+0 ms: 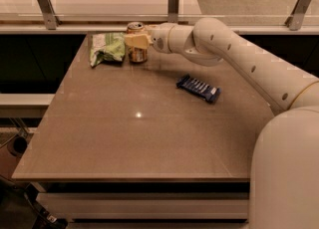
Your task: Move orange can near green jalapeno chip bag
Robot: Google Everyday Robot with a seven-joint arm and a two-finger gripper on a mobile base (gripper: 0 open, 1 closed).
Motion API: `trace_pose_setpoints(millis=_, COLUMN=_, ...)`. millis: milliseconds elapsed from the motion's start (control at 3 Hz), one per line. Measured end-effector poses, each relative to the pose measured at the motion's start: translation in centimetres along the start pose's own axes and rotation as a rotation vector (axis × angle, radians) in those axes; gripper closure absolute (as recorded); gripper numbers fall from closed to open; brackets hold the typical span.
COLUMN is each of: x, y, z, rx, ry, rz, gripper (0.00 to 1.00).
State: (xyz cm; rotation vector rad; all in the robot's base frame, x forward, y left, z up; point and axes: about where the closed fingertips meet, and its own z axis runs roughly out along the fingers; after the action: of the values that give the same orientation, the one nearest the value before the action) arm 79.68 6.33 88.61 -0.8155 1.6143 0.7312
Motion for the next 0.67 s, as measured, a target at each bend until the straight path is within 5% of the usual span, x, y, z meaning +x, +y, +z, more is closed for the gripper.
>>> trace_pose_setpoints(millis=667, x=-0.25, y=0.02, z=-0.03, rx=0.0, ry=0.0, rz=0.0, gripper=0.58)
